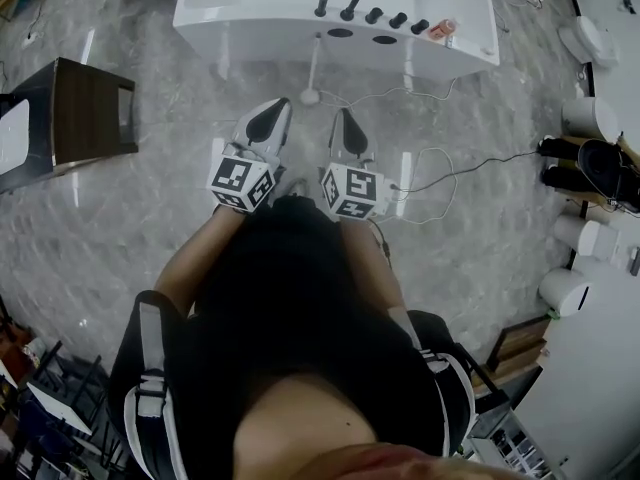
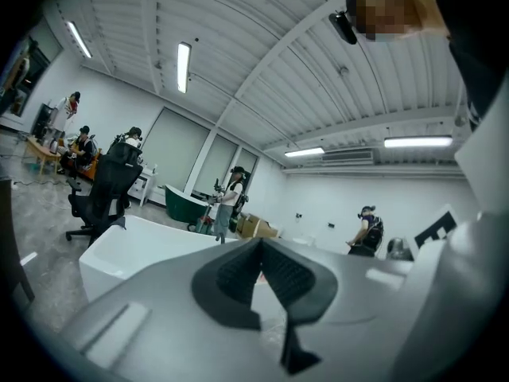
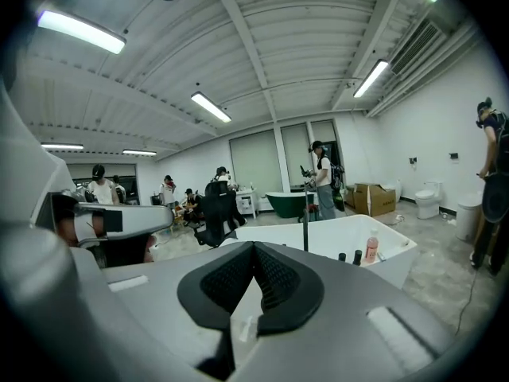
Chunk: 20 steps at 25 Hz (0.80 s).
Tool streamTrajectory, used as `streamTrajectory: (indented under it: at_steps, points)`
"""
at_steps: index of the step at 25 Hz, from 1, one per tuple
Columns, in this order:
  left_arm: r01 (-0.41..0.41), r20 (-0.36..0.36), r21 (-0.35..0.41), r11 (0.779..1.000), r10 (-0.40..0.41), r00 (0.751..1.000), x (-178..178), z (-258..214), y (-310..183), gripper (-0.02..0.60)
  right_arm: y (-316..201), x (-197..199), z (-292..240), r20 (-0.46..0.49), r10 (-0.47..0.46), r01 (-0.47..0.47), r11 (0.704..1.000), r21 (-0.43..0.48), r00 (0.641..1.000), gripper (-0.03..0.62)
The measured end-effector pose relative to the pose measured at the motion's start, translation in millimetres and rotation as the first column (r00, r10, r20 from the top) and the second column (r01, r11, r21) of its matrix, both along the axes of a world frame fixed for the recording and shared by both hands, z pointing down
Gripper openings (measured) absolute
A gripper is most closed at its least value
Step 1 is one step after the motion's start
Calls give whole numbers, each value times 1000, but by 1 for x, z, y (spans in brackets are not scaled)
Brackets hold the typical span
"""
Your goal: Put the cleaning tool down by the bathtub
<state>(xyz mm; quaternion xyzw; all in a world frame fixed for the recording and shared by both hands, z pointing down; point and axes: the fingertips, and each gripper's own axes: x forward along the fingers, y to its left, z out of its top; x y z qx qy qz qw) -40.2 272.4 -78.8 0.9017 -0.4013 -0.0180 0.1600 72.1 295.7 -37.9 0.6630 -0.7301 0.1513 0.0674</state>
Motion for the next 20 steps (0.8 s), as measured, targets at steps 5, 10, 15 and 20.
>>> streamTrajectory:
  at_steps: [5,10,15,20]
  points:
    - [-16,6,35,999,16,1000,-18,-16,5,9,11,-26,-28,-30,-35,37,998,58,999,0]
    - [-39,13,26,999,38,999,-33,-15,2,9,9,-41,-39,-23,-45,47,995,92,999,-2]
    - [-49,0,33,998,49,999,-45,-19,-6,9,6,-51,-41,-23,-26,28,995,94,999,-1]
    - [-73,-5,38,997,74,997,-49,-18,-9,9,2,-59,-41,-32,-31,34,995,93,999,-1]
